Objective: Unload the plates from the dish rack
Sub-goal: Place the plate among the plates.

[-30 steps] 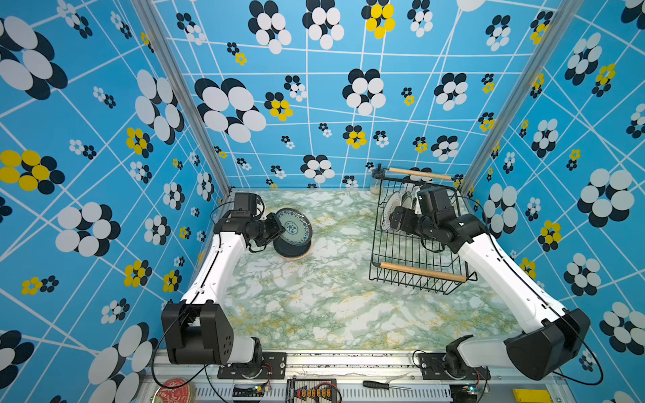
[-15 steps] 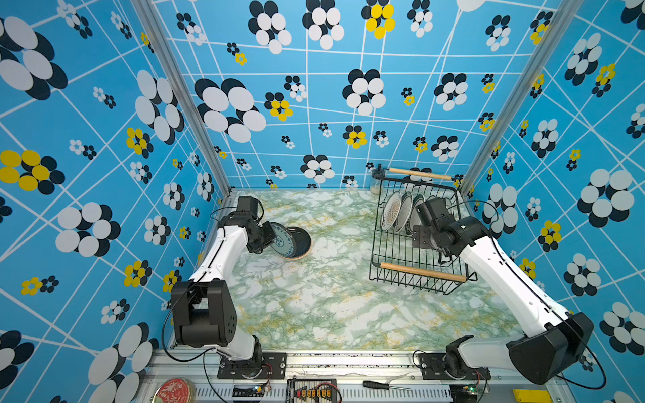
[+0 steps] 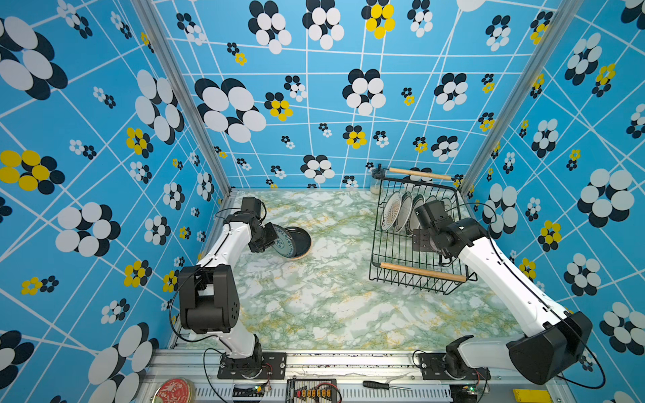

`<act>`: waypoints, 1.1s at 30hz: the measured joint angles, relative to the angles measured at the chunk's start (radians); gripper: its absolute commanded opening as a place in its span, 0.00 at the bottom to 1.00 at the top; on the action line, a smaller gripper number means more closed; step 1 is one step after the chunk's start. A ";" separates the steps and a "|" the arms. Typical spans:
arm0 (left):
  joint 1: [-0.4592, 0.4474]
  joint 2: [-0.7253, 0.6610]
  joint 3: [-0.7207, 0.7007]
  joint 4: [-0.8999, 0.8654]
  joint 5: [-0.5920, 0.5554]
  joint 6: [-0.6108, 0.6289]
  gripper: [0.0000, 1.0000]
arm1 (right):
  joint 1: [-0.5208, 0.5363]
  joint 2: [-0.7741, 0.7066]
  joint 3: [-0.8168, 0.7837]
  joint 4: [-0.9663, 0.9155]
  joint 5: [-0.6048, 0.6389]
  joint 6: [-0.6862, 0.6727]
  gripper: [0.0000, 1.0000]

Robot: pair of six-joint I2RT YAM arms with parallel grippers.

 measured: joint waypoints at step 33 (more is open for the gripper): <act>0.000 0.133 0.019 0.026 0.050 0.004 0.55 | 0.000 0.000 -0.021 0.001 -0.039 -0.019 0.99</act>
